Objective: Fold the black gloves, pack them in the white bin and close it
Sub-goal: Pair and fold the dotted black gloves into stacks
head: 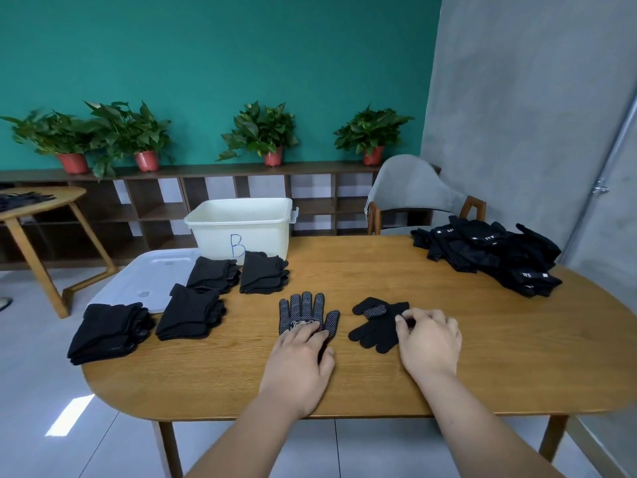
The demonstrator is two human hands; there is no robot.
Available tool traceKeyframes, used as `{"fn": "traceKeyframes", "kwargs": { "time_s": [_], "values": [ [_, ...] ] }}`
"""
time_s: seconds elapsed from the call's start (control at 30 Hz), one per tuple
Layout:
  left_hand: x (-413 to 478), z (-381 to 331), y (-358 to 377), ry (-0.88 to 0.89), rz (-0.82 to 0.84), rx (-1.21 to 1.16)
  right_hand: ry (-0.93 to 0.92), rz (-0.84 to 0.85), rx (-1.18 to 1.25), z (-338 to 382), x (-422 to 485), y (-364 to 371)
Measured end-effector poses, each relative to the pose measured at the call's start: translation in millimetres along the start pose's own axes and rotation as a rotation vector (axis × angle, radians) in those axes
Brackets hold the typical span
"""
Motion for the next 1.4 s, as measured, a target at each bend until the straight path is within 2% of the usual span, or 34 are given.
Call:
{"fn": "traceKeyframes", "kwargs": {
  "time_s": [0.2,0.57,0.77,0.93,1.17,1.3,1.4],
  "values": [
    [-3,-6,-2,-0.007,-0.041,0.019,0.005,0.066,-0.178,6,-4,2],
    [-5,-5,-3,-0.013,-0.055,-0.007,-0.014,0.058,0.076,3,-3,-4],
    [-4,-5,-2,-0.021,-0.060,-0.013,0.019,0.059,-0.032,3,-2,-5],
    [-4,-5,-3,-0.018,-0.066,-0.013,-0.167,0.042,-0.122,12,-6,3],
    [-2,-4,-1,-0.012,-0.071,-0.010,-0.266,0.123,0.182,12,-11,-7],
    [-2,-3,0,-0.014,-0.066,-0.013,-0.152,0.290,0.443,14,-10,-21],
    [-3,-3,-1,-0.014,-0.071,-0.018,-0.120,0.353,0.608,20,-8,-34]
  ]
}}
Point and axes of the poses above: each hand's wrist, its own x-axis towards the middle knuckle, its own y-axis out of the palm, z = x × y, the point moved 3 cm from there along x, towards the middle knuckle, and after that the axes turned 12 degrees about y, right-handed, at the moved point
